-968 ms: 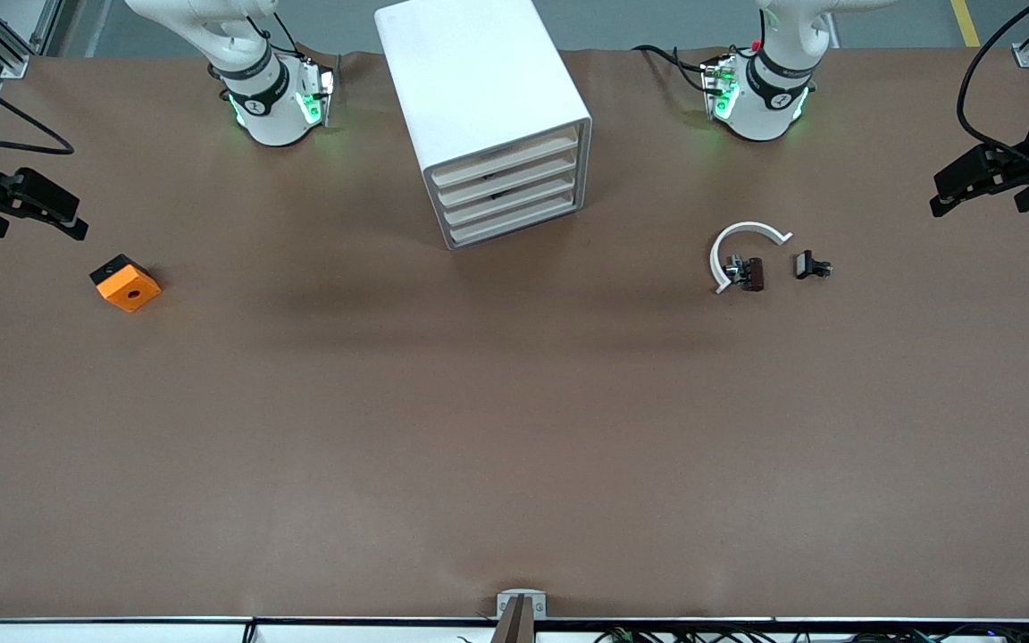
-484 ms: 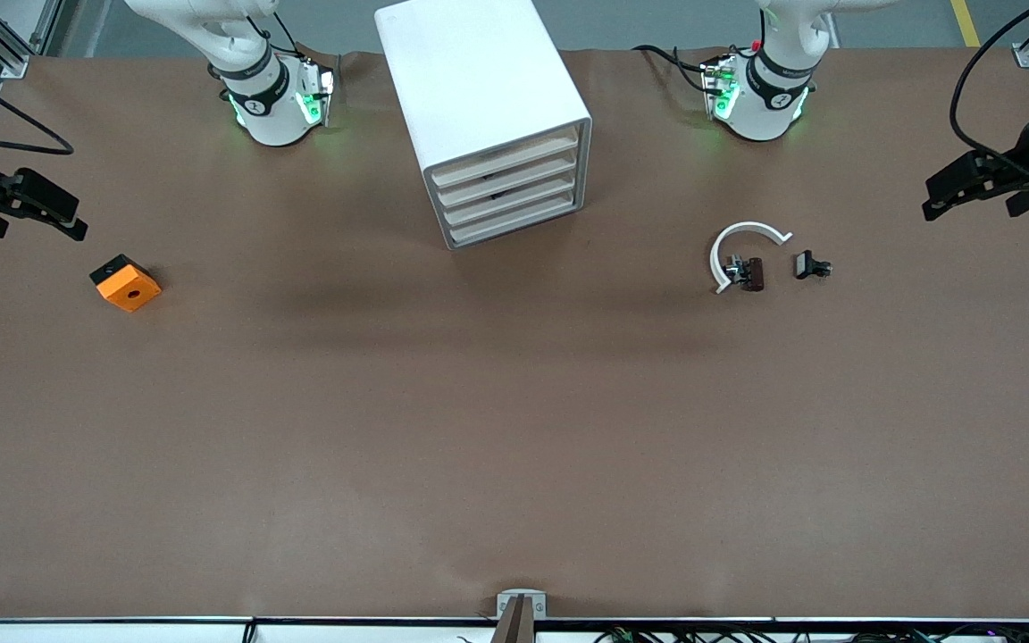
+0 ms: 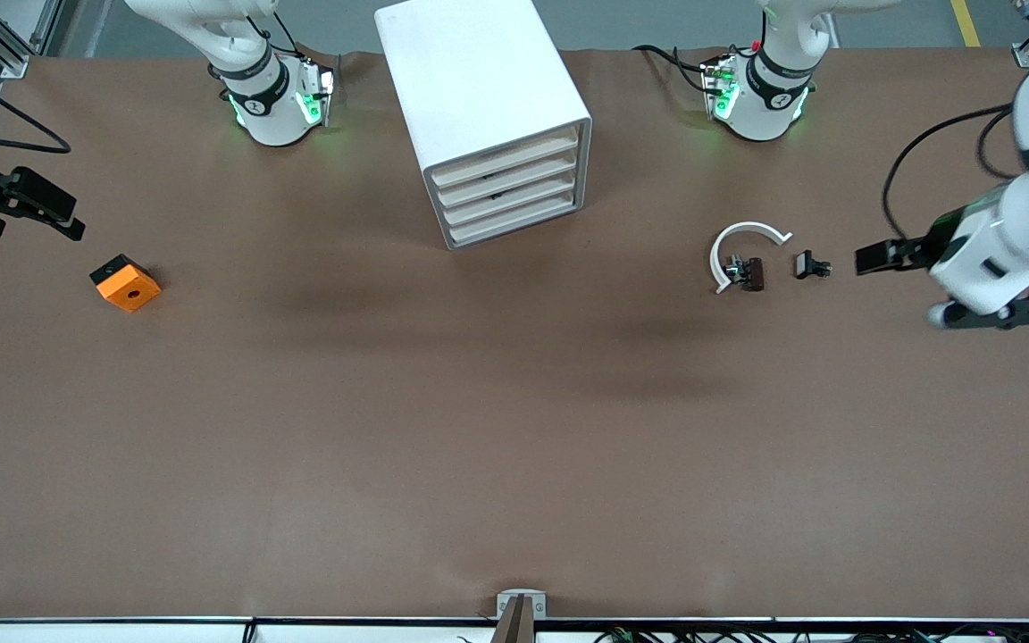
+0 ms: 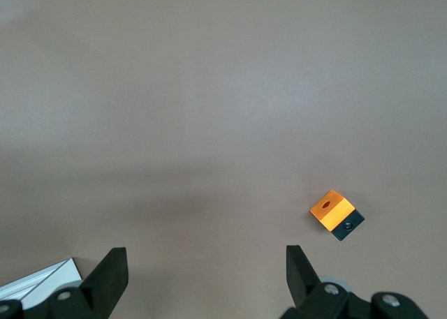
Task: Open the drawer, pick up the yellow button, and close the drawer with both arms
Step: 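Reach the left gripper to the white cabinet's drawer front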
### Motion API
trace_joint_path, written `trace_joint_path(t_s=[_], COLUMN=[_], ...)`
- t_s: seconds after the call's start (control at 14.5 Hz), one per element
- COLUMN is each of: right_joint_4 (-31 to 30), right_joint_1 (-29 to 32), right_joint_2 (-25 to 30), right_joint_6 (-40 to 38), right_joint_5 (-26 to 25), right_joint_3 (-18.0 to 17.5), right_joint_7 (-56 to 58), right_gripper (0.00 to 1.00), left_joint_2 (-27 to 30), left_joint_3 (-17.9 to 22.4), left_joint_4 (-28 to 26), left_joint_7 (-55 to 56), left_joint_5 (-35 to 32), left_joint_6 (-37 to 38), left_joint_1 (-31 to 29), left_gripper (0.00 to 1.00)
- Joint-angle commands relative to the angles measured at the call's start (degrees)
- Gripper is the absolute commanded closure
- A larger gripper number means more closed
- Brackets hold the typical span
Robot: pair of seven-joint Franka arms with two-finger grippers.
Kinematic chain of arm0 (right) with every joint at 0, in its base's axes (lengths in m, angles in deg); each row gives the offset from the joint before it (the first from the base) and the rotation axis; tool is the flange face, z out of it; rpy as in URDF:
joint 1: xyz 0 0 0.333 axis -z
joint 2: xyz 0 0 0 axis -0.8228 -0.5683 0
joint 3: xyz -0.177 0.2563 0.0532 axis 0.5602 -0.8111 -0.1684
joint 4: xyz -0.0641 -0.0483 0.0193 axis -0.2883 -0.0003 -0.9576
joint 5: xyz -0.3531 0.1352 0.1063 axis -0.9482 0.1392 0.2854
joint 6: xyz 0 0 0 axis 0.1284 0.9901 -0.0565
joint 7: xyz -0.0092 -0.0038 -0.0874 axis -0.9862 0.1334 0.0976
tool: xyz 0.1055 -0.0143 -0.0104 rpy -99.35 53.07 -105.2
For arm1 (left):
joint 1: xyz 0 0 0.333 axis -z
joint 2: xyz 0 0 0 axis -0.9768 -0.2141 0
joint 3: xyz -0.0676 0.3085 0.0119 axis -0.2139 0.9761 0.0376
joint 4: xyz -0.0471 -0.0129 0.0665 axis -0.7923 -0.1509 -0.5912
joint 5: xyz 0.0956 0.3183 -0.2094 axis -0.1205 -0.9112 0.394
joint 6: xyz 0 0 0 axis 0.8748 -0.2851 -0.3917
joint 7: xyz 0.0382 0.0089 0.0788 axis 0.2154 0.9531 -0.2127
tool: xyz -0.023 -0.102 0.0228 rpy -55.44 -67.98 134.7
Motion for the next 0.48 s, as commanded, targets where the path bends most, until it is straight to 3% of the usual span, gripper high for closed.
trace_joint_path(t_s=[0.0, 0.21, 0.41], right_joint_4=[1.65, 1.65, 1.65], right_joint_1=[-0.58, -0.67, -0.93], right_joint_2=[-0.83, -0.92, -0.92], right_joint_6=[-0.47, -0.47, 0.76], right_joint_5=[-0.54, -0.54, -0.28], right_joint_3=[0.35, 0.26, 0.26], right_joint_7=[0.32, -0.12, -0.12], right_gripper=[0.0, 0.0, 0.0], left_joint_2=[-3.31, -7.7, -13.94], left_joint_3=[-1.89, -2.43, -2.43], left_joint_4=[1.74, 2.18, 6.4], left_joint_7=[16.58, 39.43, 56.14], left_joint_5=[0.31, 5.65, 9.79], left_joint_6=[0.87, 0.87, 1.05], left_joint_1=[3.14, 6.48, 10.26], left_gripper=[0.0, 0.0, 0.0])
